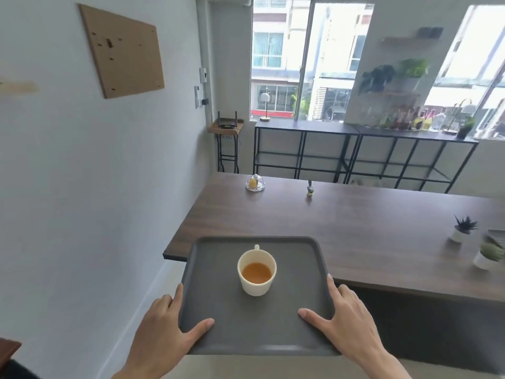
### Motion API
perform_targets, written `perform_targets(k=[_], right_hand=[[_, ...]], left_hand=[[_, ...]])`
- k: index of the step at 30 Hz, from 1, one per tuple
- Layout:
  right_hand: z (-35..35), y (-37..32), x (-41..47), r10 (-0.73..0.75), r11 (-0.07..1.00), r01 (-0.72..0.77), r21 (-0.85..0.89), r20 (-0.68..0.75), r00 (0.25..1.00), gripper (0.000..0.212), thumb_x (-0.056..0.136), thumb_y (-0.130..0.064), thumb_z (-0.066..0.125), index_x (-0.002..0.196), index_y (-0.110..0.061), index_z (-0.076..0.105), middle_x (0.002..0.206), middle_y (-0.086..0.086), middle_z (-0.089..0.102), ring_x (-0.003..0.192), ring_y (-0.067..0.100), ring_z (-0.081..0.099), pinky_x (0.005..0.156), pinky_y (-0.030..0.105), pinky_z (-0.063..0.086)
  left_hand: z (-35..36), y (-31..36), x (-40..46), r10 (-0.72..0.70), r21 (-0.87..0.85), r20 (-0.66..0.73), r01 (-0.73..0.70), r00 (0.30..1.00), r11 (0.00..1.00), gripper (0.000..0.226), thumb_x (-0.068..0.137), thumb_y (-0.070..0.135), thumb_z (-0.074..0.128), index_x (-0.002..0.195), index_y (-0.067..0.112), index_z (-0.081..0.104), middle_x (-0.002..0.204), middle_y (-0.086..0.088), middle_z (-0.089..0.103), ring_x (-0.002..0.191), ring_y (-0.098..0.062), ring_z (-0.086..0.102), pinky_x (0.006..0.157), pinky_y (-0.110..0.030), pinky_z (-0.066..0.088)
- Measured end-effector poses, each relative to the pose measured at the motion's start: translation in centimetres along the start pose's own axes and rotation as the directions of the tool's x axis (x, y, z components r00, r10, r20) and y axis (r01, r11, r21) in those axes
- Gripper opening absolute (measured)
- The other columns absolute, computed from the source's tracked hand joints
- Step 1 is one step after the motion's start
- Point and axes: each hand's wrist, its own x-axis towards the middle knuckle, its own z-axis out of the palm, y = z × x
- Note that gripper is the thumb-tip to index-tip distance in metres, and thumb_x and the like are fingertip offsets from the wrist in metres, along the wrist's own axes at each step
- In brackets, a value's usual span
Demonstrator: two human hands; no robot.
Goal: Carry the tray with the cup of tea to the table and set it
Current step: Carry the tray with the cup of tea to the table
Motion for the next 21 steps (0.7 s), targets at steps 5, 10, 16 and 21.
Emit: perform_targets(k=[5,10,16,21], right_hand=[[0.5,3.1,4.0,0.049,0.999,-0.049,0.009,-0.024,0.999,0.123,0.068,-0.102,0.036,0.161,-0.022,0.024,0.093,-0.015,0.044,0.092,0.008,0.048,0.084,0.028,0.047],[1.6,4.9,9.8,0.074,0.997,-0.073,0.01,-0.036,0.997,0.123,0.069,-0.102,0.036,0.161,-0.021,0.023,0.098,-0.013,0.048,0.095,0.009,0.051,0.086,0.028,0.049],[4.1,6.3,17.5,0.129,0.992,-0.128,0.006,-0.027,0.991,0.122,0.07,-0.099,0.042,0.161,-0.02,0.025,0.095,-0.012,0.045,0.094,0.012,0.05,0.08,0.033,0.052],[5.4,7.5,23.1,0.162,0.987,-0.162,0.004,-0.027,0.986,0.119,0.071,-0.098,0.044,0.159,-0.018,0.029,0.096,-0.009,0.048,0.094,0.014,0.053,0.077,0.034,0.053]], left_hand=[[2.3,3.0,5.7,0.065,0.015,0.031,-0.066,0.997,0.998,0.123,0.07,0.101,0.033,0.159,0.016,0.034,0.098,0.007,0.053,0.094,-0.014,0.051,0.079,-0.028,0.052],[5.2,4.4,12.5,0.11,-0.011,0.028,-0.11,0.994,0.994,0.123,0.071,0.101,0.036,0.157,0.012,0.038,0.098,0.006,0.054,0.095,-0.016,0.055,0.078,-0.031,0.056],[8.9,5.4,21.4,0.147,-0.025,0.041,-0.146,0.988,0.989,0.12,0.073,0.096,0.045,0.155,0.008,0.041,0.096,0.004,0.052,0.096,-0.021,0.055,0.08,-0.038,0.058],[11.4,6.7,27.8,0.181,-0.025,0.083,-0.18,0.98,0.983,0.115,0.077,0.09,0.054,0.158,0.01,0.034,0.096,0.003,0.051,0.097,-0.021,0.052,0.083,-0.038,0.056]])
